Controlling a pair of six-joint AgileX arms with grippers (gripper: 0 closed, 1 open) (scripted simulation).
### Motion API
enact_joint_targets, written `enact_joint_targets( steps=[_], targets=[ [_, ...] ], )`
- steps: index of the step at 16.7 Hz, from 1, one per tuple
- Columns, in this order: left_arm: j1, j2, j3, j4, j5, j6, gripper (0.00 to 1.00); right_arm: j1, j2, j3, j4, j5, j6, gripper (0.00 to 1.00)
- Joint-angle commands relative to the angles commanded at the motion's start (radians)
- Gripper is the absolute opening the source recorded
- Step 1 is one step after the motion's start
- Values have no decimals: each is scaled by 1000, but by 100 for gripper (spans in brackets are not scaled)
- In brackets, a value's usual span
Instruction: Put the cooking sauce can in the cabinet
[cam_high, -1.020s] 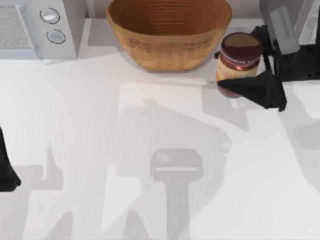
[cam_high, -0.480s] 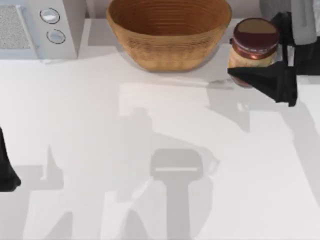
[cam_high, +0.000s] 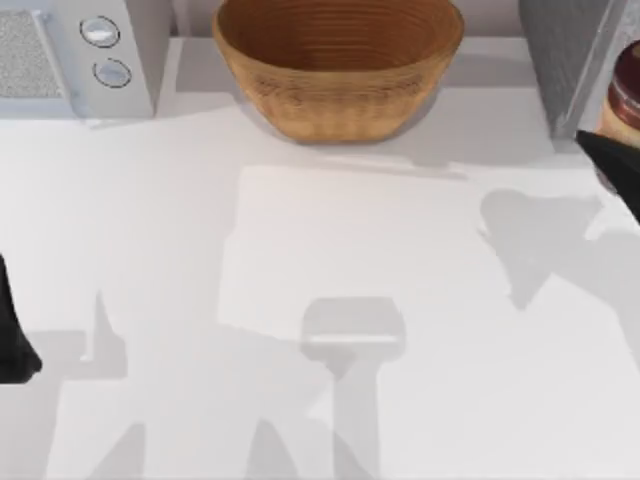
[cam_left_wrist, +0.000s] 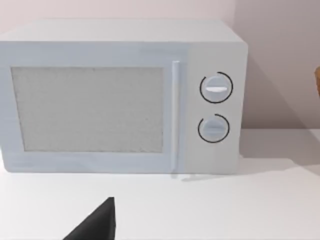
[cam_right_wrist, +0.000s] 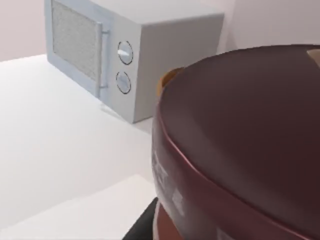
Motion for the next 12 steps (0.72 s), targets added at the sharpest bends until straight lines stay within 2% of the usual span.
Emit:
enact_joint_targets(
  steps=[7,12],
  targets=[
    [0,0,0,0,0,0,100,-52,-669,-400,-145,477,175,0],
    [0,0,0,0,0,0,100,-59,-957,-573,-197,688,232,0]
  ],
)
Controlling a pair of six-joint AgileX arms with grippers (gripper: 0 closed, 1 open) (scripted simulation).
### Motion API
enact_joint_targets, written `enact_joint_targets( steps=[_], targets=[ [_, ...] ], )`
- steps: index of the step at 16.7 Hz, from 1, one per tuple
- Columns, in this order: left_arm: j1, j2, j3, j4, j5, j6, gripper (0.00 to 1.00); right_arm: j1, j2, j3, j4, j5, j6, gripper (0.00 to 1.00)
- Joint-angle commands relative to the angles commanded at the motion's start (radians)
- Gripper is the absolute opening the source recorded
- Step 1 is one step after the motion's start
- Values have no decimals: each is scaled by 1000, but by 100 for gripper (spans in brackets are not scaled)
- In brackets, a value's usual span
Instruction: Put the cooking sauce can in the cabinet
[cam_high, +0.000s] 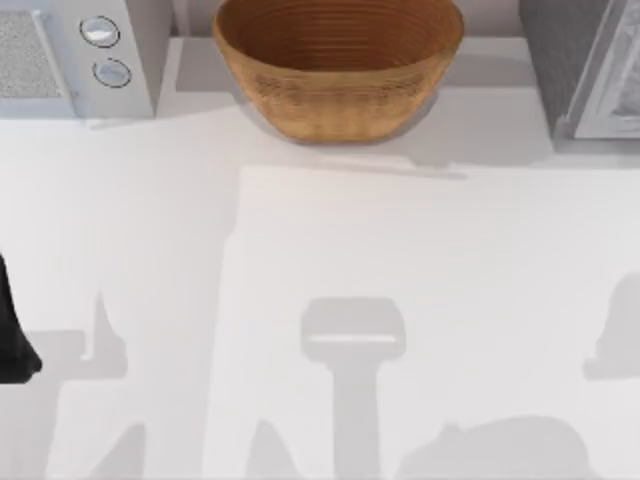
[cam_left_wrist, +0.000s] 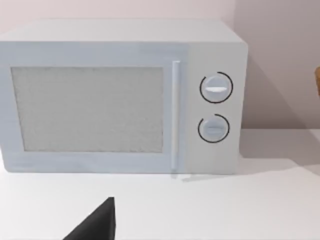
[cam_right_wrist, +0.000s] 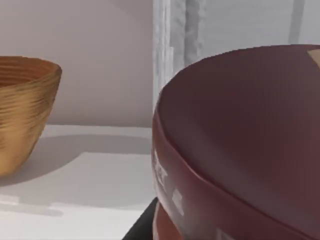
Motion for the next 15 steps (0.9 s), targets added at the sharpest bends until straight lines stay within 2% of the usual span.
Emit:
enact_joint_targets(
  steps=[3,9,12,15],
  targets=[
    [0,0,0,0,0,0,100,1,-50,-32,-8,41,8,0],
    [0,0,0,0,0,0,100,3,-37,-20,-9,41,9,0],
    [0,0,0,0,0,0,100,13,41,75,-36,56,11,0],
    [0,0,0,0,0,0,100,32,186,264,-87,81,18,0]
  ],
)
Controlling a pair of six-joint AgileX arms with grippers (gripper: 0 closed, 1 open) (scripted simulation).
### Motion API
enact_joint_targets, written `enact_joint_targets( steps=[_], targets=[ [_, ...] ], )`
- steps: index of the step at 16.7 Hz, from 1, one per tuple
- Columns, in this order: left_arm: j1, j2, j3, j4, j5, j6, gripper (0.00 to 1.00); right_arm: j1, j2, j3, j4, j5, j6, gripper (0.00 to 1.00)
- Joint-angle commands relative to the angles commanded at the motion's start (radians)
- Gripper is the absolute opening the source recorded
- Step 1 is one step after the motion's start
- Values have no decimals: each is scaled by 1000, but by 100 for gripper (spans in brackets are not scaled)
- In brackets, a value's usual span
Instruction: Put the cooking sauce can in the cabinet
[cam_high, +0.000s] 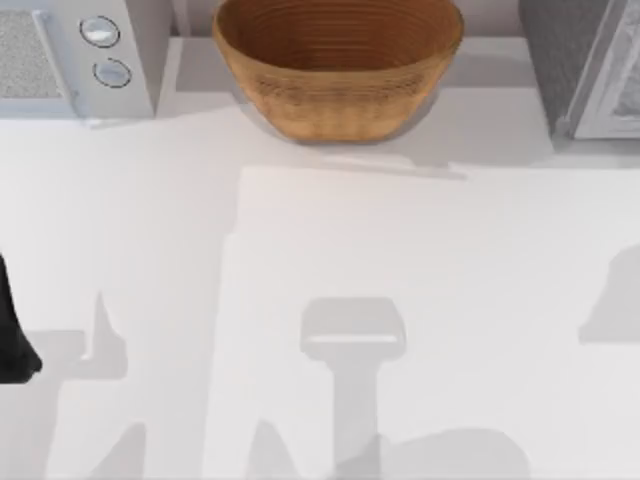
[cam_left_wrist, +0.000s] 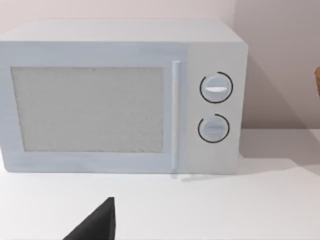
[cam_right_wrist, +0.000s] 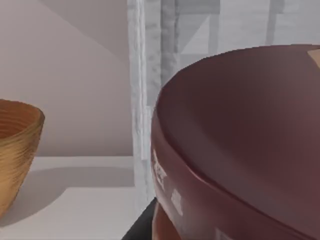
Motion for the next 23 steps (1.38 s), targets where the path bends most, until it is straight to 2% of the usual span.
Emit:
enact_joint_targets(
  steps=[14,18,23],
  targets=[
    [0,0,0,0,0,0,100,118,943,1318,-376,150,26,0],
    [0,0,0,0,0,0,100,151,1086,1525,-428,160,12,0],
    [0,0,0,0,0,0,100,161,1116,1569,-438,160,6,0]
  ],
)
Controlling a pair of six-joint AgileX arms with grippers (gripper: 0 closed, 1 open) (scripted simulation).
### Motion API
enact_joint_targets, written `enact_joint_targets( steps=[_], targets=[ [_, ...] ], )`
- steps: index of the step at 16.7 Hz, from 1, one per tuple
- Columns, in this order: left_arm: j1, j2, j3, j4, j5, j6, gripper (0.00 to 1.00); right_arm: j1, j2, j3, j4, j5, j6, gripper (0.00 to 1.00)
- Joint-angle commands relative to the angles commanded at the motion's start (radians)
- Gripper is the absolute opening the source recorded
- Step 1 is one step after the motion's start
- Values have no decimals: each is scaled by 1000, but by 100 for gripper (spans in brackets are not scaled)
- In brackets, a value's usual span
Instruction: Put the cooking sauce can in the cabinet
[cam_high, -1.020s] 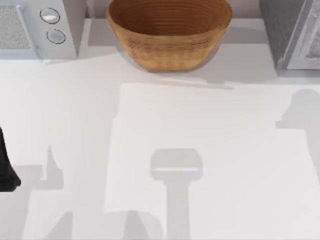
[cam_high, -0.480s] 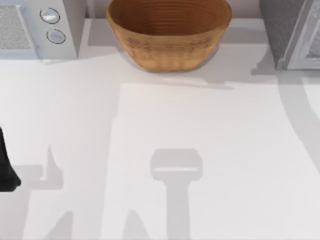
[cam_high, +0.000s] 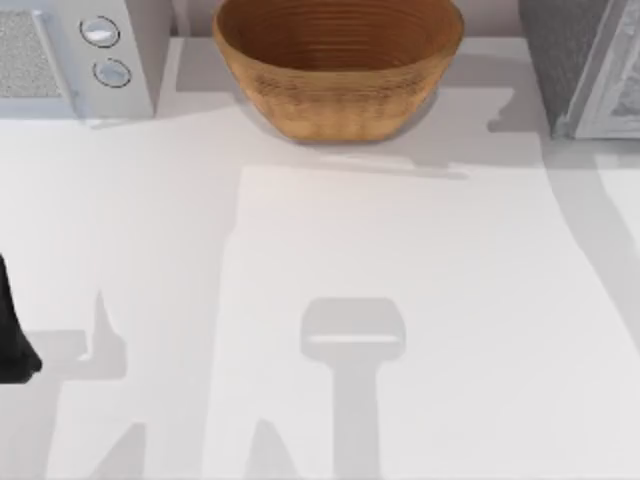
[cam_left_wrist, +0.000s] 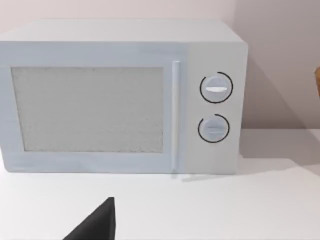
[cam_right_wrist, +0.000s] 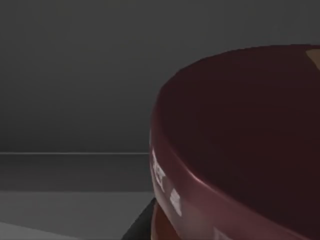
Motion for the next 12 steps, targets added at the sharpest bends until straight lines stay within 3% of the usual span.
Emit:
enact_joint_targets(
  steps=[5,12],
  targets=[
    [0,0,0,0,0,0,100,-16,37,33,9,-9,6,0],
    [0,0,0,0,0,0,100,-58,410,335,52,-54,-2,0]
  ],
)
